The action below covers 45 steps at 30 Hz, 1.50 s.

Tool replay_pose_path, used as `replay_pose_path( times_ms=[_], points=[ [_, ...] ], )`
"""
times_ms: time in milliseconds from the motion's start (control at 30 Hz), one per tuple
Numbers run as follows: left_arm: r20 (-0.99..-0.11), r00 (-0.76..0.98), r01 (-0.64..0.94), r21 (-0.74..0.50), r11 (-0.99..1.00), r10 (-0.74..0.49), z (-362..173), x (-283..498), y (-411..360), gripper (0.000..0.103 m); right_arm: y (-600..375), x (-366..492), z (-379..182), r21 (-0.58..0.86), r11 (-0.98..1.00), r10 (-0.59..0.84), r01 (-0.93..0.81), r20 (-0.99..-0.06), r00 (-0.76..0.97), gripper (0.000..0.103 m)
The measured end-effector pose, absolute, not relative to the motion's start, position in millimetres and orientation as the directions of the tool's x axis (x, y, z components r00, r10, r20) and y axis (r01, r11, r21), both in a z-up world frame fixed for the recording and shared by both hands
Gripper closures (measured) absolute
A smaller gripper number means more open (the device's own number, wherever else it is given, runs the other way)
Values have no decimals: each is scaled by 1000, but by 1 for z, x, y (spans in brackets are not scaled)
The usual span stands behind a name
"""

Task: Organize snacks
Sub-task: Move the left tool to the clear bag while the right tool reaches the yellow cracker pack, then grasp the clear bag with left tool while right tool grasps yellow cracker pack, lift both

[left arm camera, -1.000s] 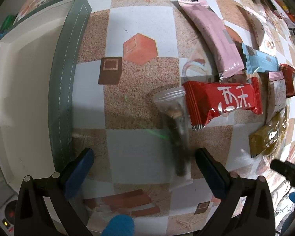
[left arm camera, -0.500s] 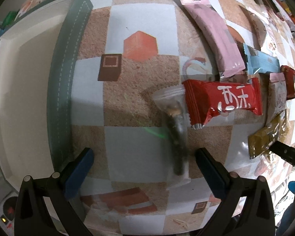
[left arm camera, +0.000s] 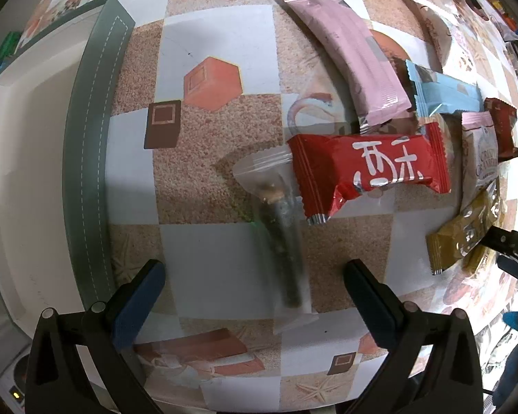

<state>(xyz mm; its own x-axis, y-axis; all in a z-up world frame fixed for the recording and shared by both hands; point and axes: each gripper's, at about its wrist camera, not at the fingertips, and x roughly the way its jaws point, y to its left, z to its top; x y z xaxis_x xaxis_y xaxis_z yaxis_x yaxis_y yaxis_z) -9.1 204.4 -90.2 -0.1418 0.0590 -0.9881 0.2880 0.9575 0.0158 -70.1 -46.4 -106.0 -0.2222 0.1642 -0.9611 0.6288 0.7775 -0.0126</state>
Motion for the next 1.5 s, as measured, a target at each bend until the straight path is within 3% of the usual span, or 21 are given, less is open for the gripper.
replay_pose_path(
  times_ms=[133, 233, 300, 333, 367, 400, 467, 900, 1200, 1233, 1300, 1333, 1367, 1500],
  points=[
    [-989, -133, 333, 14, 943, 61, -86, -11, 196, 9, -50, -62, -112, 3, 812, 187, 584, -949, -255, 0],
    [-992, -107, 386, 17, 922, 63, -80, -20, 183, 26, -35, -60, -107, -2, 828, 151, 560, -962, -227, 14],
    [-994, -94, 409, 14, 912, 58, -75, -23, 179, 39, -31, -56, -98, 4, 849, 134, 528, -969, -207, 33],
    [-995, -87, 415, 11, 910, 51, -72, -25, 177, 55, -29, -55, -94, 7, 859, 126, 512, -972, -199, 41],
    [-995, -84, 422, 6, 907, 46, -70, -26, 176, 76, -28, -54, -92, 11, 868, 121, 497, -974, -191, 59],
    [-995, -92, 424, -3, 906, 40, -68, -27, 175, 79, -28, -53, -89, 24, 879, 122, 476, -976, -178, 65],
    [-993, -115, 409, -31, 912, 17, -66, -27, 179, 84, -31, -55, -86, 57, 880, 150, 471, -975, -162, 65],
    [-994, -77, 428, -99, 898, -73, -15, -51, 205, 85, -59, -99, -49, 205, 834, 268, 512, -962, -51, 65],
    [-997, -53, 413, -75, 907, -58, -1, -35, 214, 85, -44, -99, -24, 251, 836, 296, 488, -955, -15, 65],
    [-997, -55, 409, -71, 910, -53, -9, -38, 209, 84, -45, -98, -22, 251, 839, 295, 483, -955, -15, 65],
    [-994, -90, 397, -87, 914, -55, -21, -35, 201, 68, -40, -98, -21, 243, 850, 284, 467, -959, -17, 65],
    [-994, -97, 388, -79, 918, -45, -29, -33, 199, 53, -36, -98, -20, 242, 853, 281, 462, -960, -16, 65],
    [-995, -97, 378, -68, 923, -34, -34, -31, 197, 46, -38, -101, -19, 239, 856, 277, 459, -961, -17, 65],
    [-993, -122, 365, -46, 930, -2, -56, -26, 187, 46, -45, -110, -12, 225, 859, 264, 459, -964, -22, 65]
  ],
)
